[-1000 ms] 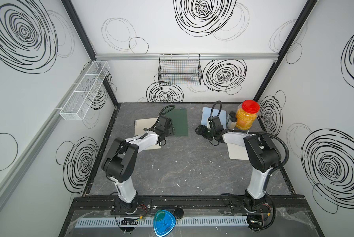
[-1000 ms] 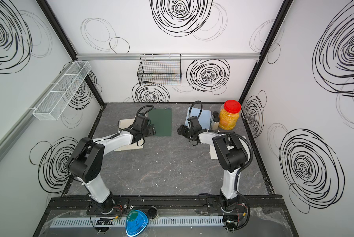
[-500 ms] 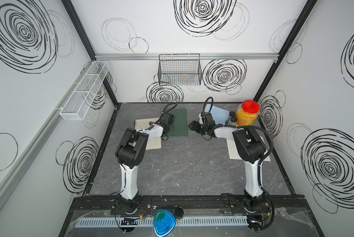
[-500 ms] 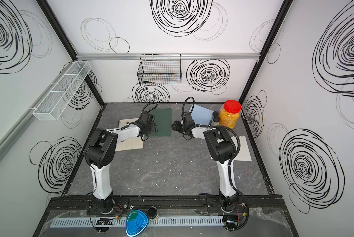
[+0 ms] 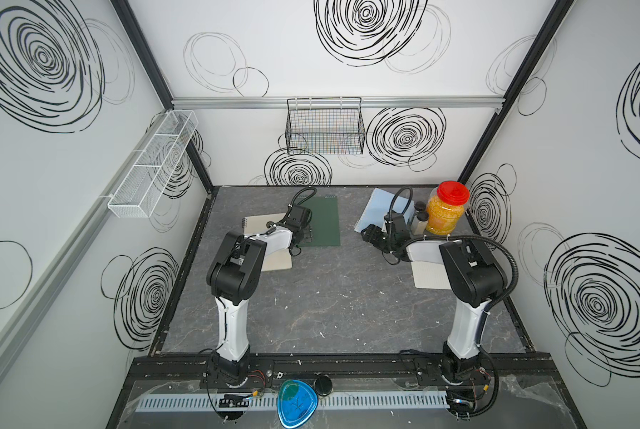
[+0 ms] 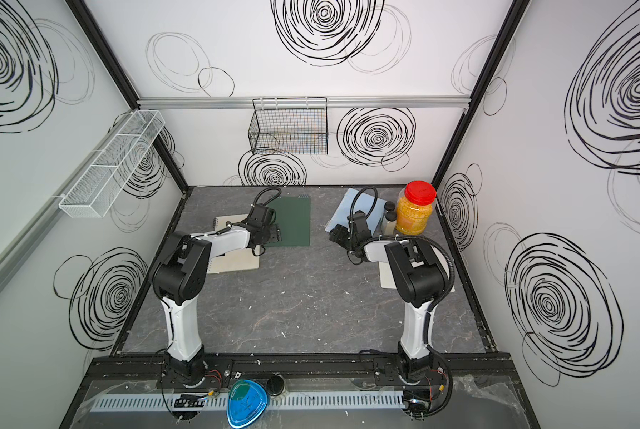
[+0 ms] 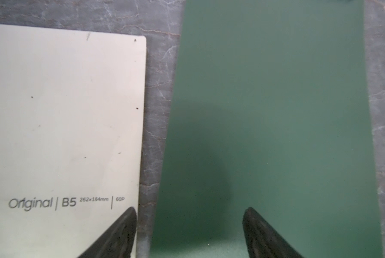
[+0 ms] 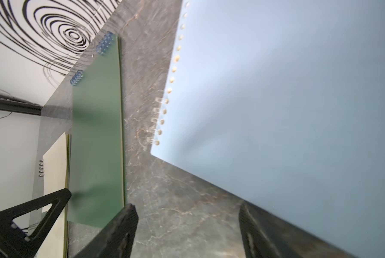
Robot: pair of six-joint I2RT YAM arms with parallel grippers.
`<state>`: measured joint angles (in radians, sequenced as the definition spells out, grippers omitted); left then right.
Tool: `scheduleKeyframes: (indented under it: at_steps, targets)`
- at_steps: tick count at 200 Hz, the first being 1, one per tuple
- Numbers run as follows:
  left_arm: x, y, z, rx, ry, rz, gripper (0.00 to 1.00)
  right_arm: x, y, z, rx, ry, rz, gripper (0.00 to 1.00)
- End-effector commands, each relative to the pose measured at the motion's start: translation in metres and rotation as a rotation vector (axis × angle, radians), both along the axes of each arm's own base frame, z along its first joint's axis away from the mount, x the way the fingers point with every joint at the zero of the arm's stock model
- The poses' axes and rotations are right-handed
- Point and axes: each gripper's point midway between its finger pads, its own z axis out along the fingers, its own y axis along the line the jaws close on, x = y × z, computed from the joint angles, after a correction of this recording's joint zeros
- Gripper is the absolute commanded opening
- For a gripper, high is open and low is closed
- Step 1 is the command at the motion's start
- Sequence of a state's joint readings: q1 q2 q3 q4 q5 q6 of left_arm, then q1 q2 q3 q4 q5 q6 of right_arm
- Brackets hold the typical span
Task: Tear off pages from different notebooks
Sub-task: Adjust the notebook at the center of the board.
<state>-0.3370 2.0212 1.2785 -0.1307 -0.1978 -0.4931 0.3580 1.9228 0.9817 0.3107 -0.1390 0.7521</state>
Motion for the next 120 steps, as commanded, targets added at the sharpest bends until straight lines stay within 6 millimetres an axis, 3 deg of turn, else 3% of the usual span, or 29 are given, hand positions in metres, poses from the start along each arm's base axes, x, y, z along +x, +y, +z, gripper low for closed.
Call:
scheduleKeyframes:
  at_steps: [1, 51, 70, 99, 120]
  targets:
    - [0.004, 0.003, 0.021, -0.023, -0.054, -0.001, 0.78, -0.014, -0.024, -0.022, -0.038, 0.076, -0.072, 0.75]
    - [0.002, 0.006, 0.018, -0.031, -0.045, -0.004, 0.78, -0.007, -0.06, -0.023, -0.048, 0.091, -0.132, 0.75]
    - [0.003, 0.005, 0.02, -0.041, -0.049, -0.007, 0.78, -0.007, -0.064, -0.018, -0.046, 0.079, -0.134, 0.75]
    - [0.003, 0.005, 0.02, -0.049, -0.05, -0.008, 0.78, -0.011, -0.038, 0.003, -0.052, 0.033, -0.067, 0.75]
    - [0.004, 0.006, 0.021, -0.054, -0.053, -0.005, 0.78, -0.015, 0.004, 0.021, -0.042, -0.011, 0.018, 0.75]
